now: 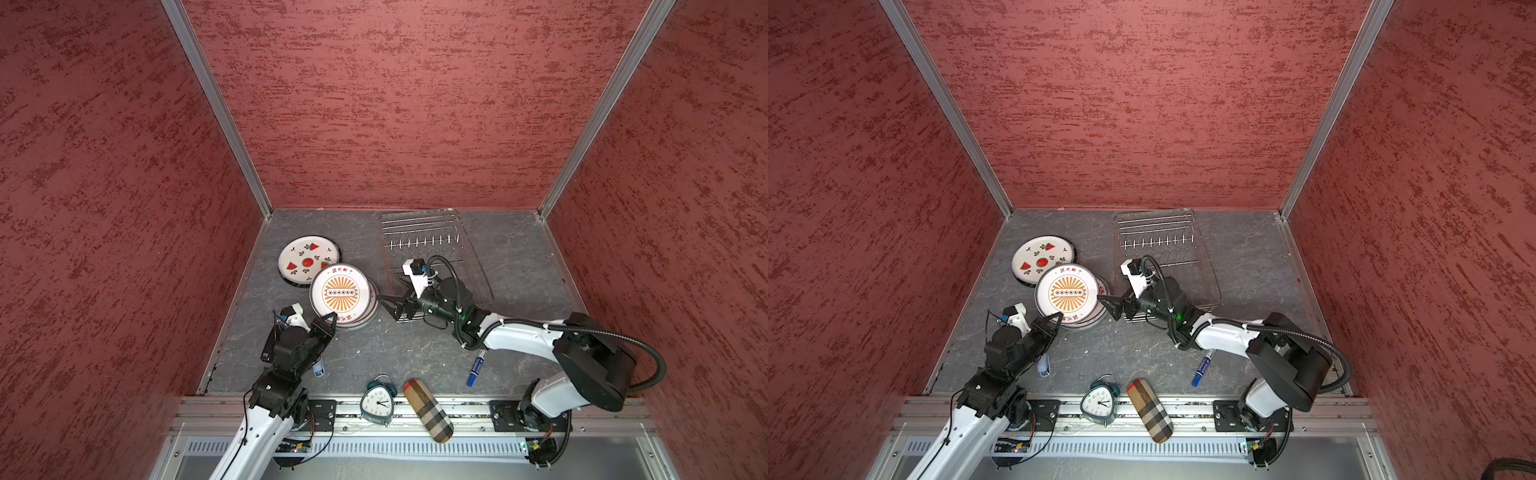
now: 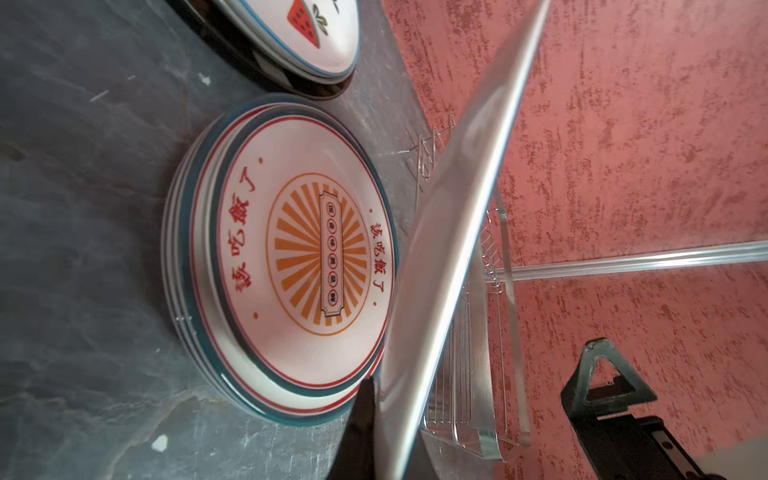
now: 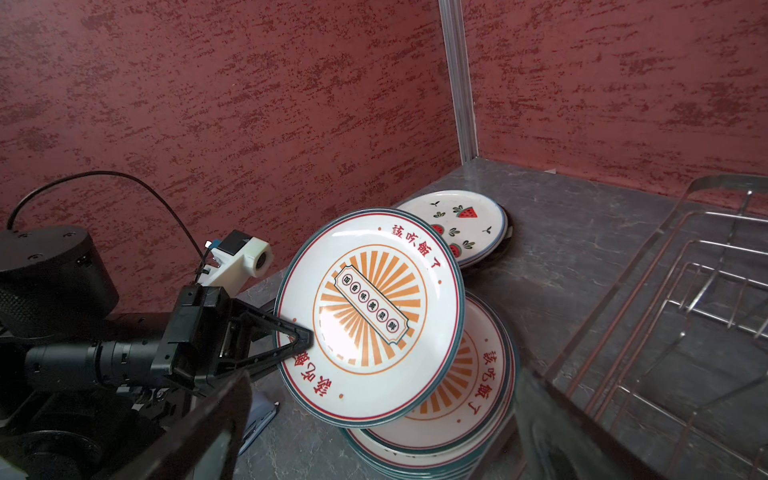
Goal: Unload the plates from the dish rack
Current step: 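Lower the sunburst plate onto the stack and open the left gripper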
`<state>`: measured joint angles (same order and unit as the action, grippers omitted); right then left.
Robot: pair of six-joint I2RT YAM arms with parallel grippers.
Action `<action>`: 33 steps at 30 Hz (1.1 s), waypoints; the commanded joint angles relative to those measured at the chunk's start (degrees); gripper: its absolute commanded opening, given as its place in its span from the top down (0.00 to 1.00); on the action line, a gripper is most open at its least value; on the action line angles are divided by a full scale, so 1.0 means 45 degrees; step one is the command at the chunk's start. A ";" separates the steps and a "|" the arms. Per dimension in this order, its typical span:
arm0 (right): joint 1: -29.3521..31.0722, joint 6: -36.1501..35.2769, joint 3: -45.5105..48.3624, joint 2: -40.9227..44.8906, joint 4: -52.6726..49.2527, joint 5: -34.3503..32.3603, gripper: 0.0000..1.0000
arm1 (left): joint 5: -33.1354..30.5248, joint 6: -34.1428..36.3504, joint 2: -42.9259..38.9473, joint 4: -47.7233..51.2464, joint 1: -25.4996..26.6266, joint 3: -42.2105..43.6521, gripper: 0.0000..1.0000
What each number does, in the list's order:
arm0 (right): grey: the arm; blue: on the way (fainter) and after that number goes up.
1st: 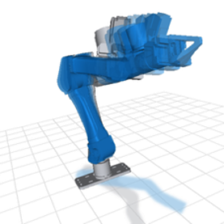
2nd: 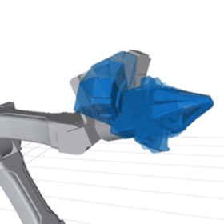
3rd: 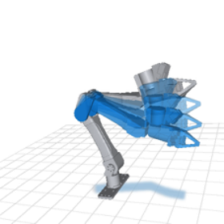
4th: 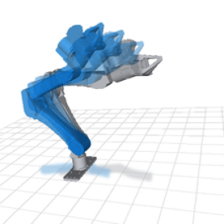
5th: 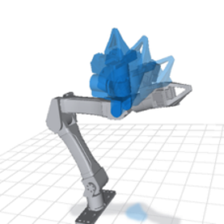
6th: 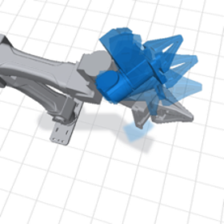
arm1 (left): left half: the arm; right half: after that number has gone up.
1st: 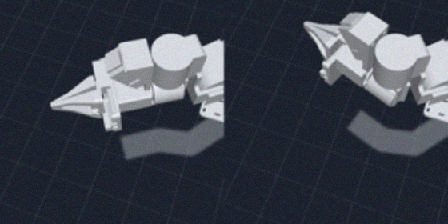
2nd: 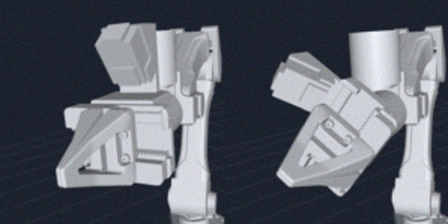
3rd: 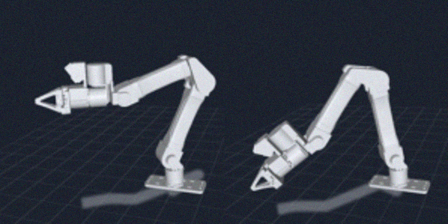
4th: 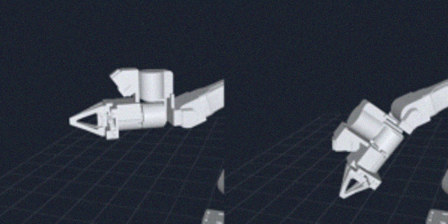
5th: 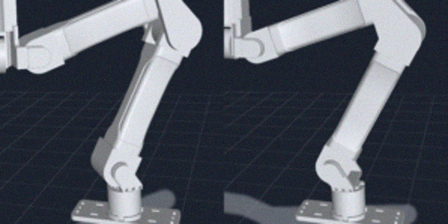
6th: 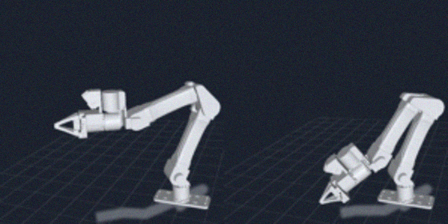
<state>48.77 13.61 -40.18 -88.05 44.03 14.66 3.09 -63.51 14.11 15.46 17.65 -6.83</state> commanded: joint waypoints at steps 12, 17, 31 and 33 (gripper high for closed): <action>0.0524 -0.0973 -0.1280 -0.0603 -0.1032 -0.0431 0.01 | 0.1918 -0.0671 0.4222 -0.2438 -0.0787 -0.0643 1.00; 0.0577 -0.1061 -0.1395 -0.0705 -0.1165 -0.0551 0.01 | 0.2395 -0.0894 0.4840 -0.2712 -0.1173 -0.0649 1.00; 0.0763 -0.1196 -0.1657 -0.1046 -0.1444 -0.0892 0.01 | 0.2851 -0.1063 0.4951 -0.2599 -0.1656 -0.0623 0.91; 0.0779 -0.1207 -0.1657 -0.1040 -0.1451 -0.0960 0.01 | 0.2909 -0.1084 0.5008 -0.2615 -0.1672 -0.0631 0.89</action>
<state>51.72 9.56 -46.17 -92.42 37.36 12.03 15.25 -68.53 36.84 6.04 10.59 -8.27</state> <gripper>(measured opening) 0.989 0.108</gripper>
